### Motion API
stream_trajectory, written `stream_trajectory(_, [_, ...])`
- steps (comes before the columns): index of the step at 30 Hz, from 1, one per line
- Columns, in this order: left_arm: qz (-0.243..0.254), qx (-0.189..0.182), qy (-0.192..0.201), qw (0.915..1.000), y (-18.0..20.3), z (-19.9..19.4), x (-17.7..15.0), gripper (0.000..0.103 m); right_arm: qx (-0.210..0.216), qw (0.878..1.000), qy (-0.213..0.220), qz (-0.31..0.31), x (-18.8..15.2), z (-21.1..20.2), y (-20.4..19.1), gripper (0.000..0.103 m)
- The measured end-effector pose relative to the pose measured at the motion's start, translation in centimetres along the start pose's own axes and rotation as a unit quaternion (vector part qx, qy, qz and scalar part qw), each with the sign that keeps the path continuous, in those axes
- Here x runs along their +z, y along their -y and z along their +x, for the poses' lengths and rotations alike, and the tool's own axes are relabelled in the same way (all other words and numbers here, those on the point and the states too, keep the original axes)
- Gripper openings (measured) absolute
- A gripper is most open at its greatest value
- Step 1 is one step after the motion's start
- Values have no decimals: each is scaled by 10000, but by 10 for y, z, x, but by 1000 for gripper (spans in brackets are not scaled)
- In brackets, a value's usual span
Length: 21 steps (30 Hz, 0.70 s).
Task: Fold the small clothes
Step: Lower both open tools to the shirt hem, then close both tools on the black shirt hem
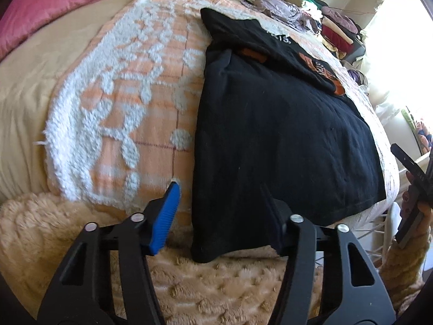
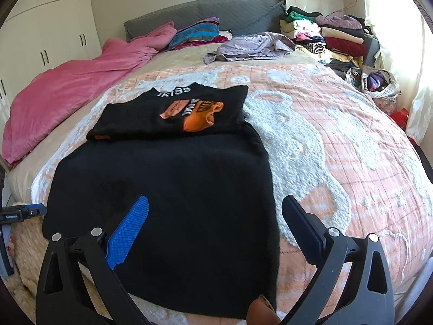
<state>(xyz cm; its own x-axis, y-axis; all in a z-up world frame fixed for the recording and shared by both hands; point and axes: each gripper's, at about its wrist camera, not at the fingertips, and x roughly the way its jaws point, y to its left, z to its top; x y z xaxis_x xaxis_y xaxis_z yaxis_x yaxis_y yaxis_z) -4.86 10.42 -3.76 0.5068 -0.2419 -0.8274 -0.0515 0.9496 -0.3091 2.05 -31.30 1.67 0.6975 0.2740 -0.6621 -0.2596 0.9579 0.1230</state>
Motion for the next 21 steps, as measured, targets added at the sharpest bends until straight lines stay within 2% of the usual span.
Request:
stream_trajectory(3, [2,-98,-123,9999,2,4,-4,36,-52,10000,-81,-16,-7,-2,7,98])
stream_trajectory(9, [44,3,-296,9996,4,12,-9,36,-8,9995,-308,11,-22,-5,17,98])
stream_trajectory(19, [184,169,-382,9990,8,18,-10,36,177,9952,-957,-75,-54,-1,26,97])
stream_trajectory(20, [194,187,-382,9989,10,19,-9,36,161,9946,-1024,-96,-57,-1,26,96])
stream_trajectory(21, [197,204,-377,9989,10,19,-9,36,140,9936,-1116,-109,-60,1,27,85])
